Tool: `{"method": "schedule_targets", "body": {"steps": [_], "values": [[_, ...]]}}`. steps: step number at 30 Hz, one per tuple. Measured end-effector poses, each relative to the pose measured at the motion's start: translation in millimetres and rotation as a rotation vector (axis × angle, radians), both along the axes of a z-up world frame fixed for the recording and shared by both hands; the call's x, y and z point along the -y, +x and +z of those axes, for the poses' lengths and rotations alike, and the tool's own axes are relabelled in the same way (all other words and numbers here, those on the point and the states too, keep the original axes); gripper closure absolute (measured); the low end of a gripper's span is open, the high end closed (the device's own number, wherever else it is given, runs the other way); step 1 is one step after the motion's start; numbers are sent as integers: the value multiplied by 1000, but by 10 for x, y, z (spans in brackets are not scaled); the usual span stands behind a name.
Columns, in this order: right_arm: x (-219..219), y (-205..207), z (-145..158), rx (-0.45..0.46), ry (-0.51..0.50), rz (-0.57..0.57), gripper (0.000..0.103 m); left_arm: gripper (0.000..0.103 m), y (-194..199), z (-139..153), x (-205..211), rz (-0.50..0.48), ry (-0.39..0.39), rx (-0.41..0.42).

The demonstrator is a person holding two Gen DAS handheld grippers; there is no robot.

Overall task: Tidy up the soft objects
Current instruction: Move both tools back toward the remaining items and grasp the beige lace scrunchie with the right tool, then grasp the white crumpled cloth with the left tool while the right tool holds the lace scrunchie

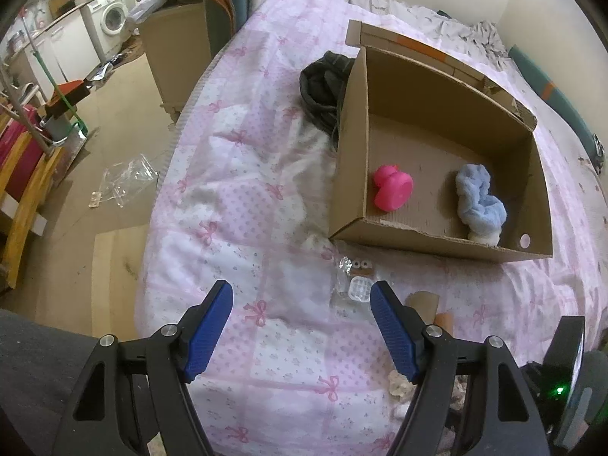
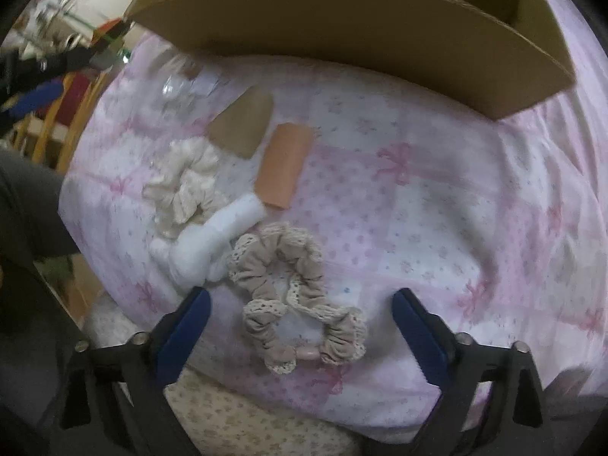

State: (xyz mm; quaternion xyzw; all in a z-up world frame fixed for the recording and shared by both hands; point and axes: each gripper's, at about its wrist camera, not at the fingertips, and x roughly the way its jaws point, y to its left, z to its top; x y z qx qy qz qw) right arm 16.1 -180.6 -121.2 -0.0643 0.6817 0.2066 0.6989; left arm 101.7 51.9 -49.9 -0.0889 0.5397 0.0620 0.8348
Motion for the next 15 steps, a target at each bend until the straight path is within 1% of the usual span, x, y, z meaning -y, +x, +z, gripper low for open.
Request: {"method": "schedule_targets", "body": {"steps": [1,2,3,4,5,6,7,8,11,13,15], "values": [[-27,-12,-25,-2,-7,9,21,30,-1,-8,4,-1,-2,-3],[-52,-22,-32,0,-17,16,24,30,-3,-15,10,-3,-4,-7],[-72,-26,-29,11,-24,20,37,30,-4,-26,16,-6,-7,-12],[-83,-33,-19,21,-28,22,56,30,-4,-35,21,-9,-9,-17],[-96,-51,-23,28,-31,20,65,30,-5,-43,26,-11,-10,-19],[-94,-58,-18,29,-28,13,77,30,-4,-54,35,-14,-11,-24],[-82,-63,-7,29,-22,7,85,30,-3,-63,41,-17,-13,-28],[-73,-54,12,30,-14,4,88,30,-4,-68,43,-19,-15,-30],[-66,-61,99,47,27,8,91,30,-6,-69,46,-20,-19,-32],[13,-18,220,87,41,-11,91,30,-10,-86,57,-25,-35,-41],[97,10,353,134,87,-61,91,31,-12,-129,104,-38,-46,-57]]}}
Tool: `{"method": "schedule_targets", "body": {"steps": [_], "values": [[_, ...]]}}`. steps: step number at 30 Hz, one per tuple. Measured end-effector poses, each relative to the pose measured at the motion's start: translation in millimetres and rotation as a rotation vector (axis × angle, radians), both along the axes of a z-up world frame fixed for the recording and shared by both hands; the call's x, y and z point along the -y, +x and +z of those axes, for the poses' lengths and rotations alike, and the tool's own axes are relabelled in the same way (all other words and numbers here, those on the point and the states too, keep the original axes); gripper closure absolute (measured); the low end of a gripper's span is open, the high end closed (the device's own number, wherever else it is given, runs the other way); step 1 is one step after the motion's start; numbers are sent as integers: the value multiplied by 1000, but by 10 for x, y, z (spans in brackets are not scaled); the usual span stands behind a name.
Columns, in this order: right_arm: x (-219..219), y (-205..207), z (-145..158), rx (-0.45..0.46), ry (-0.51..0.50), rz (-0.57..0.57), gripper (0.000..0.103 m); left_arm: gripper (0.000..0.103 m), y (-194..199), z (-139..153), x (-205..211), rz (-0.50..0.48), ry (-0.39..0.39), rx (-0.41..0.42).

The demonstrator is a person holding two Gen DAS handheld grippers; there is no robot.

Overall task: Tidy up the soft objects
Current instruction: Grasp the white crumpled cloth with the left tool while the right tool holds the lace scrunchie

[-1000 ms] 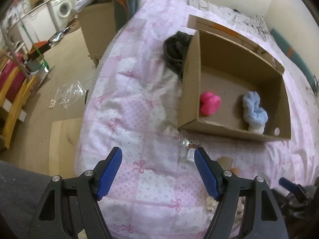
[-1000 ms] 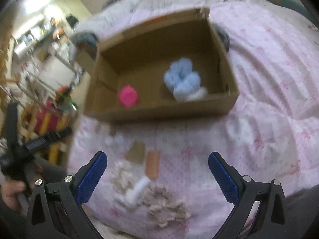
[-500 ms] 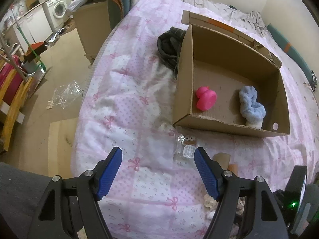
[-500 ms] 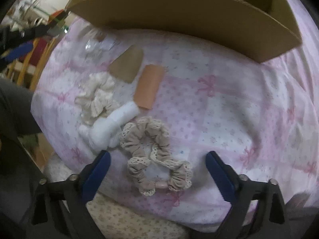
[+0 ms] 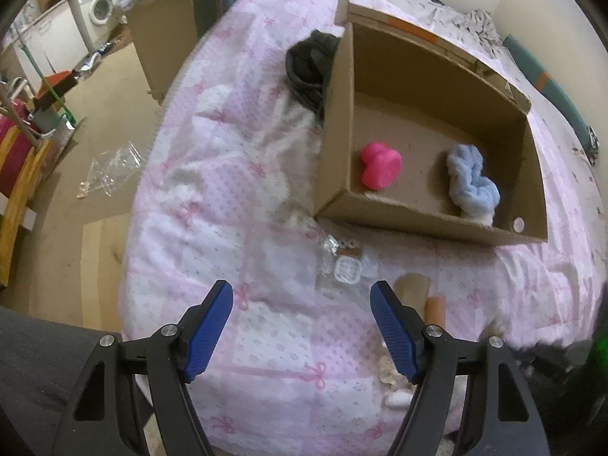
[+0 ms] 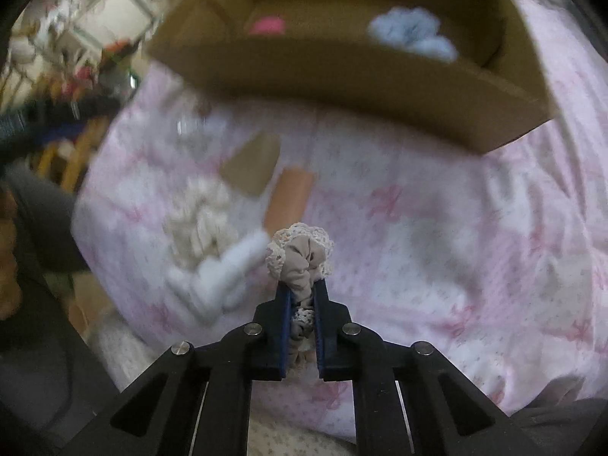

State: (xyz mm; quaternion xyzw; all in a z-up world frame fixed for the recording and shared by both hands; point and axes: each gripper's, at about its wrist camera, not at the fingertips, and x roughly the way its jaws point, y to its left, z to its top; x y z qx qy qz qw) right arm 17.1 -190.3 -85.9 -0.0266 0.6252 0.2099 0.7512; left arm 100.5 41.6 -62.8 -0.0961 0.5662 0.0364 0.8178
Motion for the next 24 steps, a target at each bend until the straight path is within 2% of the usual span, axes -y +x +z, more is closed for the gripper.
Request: {"method": "schedule_targets", "body": {"steps": [4,8,11,12,13,15,17,20,22,24], "values": [[218,59,295,119,106,-116,91,31,14,-141,212,-74,-5,-58],[336,138,343,139,135,-212,91,31,18,-304,496,-175,-48,-113],[314,189,300,136,140,-227,91,31,14,-492,679,-234,-79,-175],[309,191,291,136,135,-226,91,33,16,-548,713,-243,-80,-194],[321,186,290,135,131,-225,91,44,18,-601,738,-245,-80,-211],[325,191,264,129,134,-228,91,54,29,-667,760,-246,-110,-238],[337,184,261,127,141,-236,91,55,35,-713,791,-259,-141,-261],[343,197,233,126,143,-240,91,67,13,-757,859,-301,-114,-270],[335,190,241,126,142,-238,91,85,-25,-771,887,-325,-85,-259],[334,189,243,125,143,-238,91,88,-61,-740,902,-340,-63,-241]]}}
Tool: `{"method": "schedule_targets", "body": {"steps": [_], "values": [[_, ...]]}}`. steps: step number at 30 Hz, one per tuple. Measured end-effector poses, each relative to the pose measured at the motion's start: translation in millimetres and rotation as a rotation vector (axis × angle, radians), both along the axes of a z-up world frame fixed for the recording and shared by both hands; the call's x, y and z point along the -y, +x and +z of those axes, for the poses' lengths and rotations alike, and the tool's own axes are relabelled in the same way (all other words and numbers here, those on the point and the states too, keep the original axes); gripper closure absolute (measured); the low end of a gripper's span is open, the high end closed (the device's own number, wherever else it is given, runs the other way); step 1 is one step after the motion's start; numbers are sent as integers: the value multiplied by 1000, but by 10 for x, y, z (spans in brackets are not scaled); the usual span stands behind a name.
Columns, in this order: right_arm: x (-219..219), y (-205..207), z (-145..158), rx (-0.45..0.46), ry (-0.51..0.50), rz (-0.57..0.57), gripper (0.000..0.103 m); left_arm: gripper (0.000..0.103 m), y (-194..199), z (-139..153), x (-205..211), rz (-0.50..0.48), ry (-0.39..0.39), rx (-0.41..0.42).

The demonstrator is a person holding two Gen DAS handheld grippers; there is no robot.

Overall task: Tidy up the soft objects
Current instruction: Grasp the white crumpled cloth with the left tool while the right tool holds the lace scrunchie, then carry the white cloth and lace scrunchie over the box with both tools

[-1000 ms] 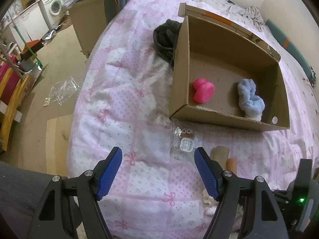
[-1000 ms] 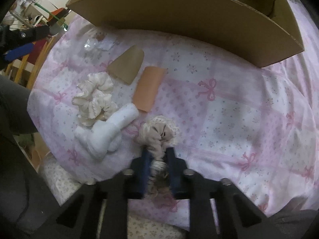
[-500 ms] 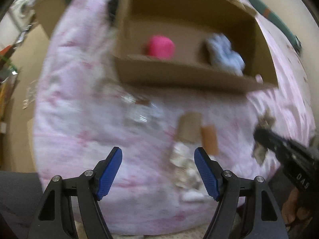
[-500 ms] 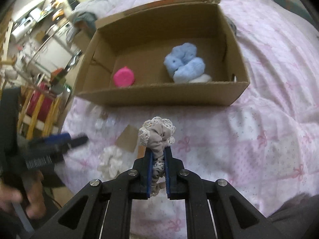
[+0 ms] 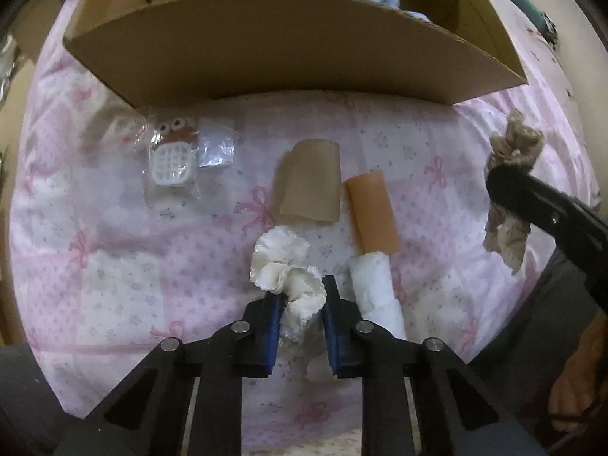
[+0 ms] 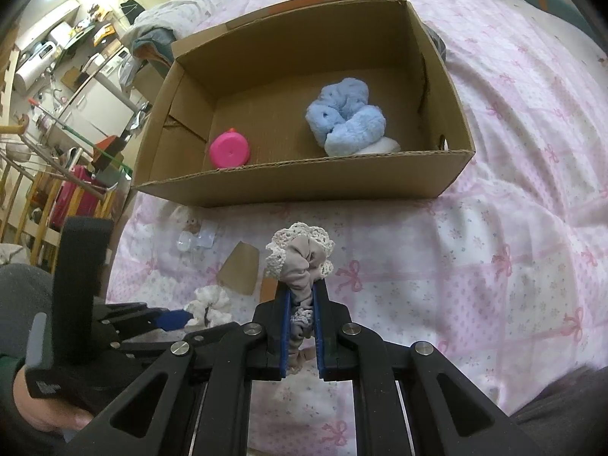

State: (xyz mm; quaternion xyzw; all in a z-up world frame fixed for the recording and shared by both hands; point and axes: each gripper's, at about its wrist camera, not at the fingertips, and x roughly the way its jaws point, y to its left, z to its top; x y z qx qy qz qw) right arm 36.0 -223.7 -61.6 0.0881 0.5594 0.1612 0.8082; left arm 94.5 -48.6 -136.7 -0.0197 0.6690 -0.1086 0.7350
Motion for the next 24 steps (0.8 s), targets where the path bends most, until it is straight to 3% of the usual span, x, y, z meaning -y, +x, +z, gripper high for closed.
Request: {"method": "schedule_targets", "body": {"steps": [3,12,24], "values": [[9,-4,1,1,6,-1,91,89,-27,99,-38,12,13,36],[-47,-35,4,6,-6,22,91,89,-43,378,-581,204,69,120],[-111,-21,-40,8,-41,39,91,89,28,359,-668,254,147,141]]}}
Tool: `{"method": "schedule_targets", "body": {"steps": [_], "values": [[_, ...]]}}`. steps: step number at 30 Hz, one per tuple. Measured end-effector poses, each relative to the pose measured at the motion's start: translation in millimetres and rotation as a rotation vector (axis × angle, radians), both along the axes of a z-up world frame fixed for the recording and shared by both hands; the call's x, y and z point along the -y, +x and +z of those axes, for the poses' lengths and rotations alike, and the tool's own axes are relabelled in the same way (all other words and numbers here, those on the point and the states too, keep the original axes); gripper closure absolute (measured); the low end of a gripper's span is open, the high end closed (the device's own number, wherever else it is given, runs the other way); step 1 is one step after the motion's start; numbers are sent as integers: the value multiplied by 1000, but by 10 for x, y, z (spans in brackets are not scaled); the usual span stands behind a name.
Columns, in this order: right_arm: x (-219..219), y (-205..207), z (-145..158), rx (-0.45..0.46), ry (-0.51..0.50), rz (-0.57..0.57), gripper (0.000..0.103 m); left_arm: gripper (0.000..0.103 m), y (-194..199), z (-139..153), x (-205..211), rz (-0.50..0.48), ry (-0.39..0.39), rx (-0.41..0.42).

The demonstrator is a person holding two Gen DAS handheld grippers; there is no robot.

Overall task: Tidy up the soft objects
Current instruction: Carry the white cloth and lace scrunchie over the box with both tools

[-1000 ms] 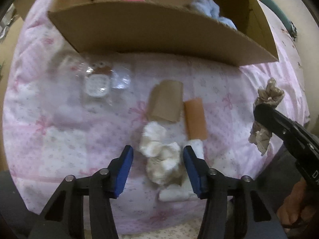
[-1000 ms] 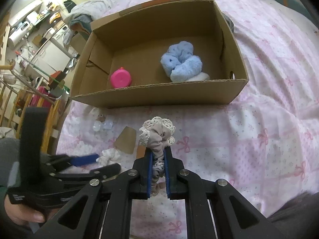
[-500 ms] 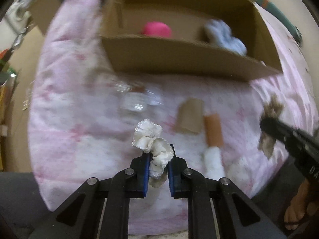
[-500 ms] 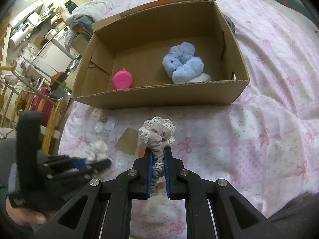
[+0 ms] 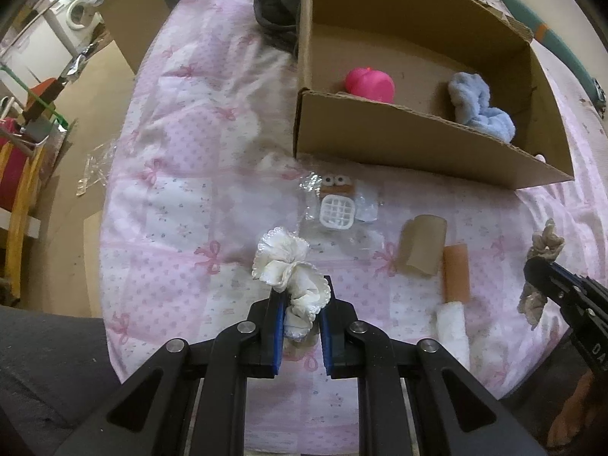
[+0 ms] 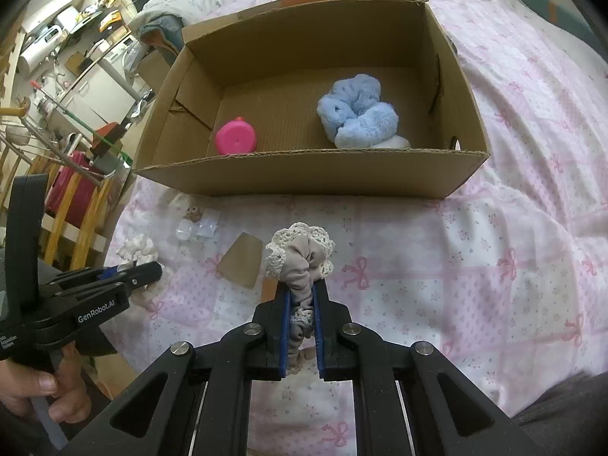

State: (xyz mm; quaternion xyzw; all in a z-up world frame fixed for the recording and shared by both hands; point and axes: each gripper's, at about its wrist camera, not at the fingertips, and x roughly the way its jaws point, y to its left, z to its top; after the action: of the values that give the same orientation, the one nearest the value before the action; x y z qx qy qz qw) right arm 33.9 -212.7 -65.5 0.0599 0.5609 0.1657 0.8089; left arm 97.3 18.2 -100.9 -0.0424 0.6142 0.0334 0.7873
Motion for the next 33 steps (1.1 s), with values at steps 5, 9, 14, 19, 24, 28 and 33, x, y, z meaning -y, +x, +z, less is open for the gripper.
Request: {"method": "schedule_targets", "body": {"steps": [5,9,14,19,24,28,33], "values": [[-1,3,2,-1,7,2,91,89,7,-43,23,6,14,1],[-13,-2,10,2,18,12,91,89,-15,-23,24,12,35,12],[-28,-9,36,9,38,19,91,89,-61,124,-84,76,67,66],[56,-41,204,76,94,-2,91,89,-78,353,-205,140,104,159],[161,-76,465,208,171,-30,91,89,-79,720,-203,137,116,297],[231,-69,664,280,199,-51,91,89,10,1016,-133,81,111,373],[243,112,870,298,200,-46,91,89,211,1272,-29,3,105,422]]}}
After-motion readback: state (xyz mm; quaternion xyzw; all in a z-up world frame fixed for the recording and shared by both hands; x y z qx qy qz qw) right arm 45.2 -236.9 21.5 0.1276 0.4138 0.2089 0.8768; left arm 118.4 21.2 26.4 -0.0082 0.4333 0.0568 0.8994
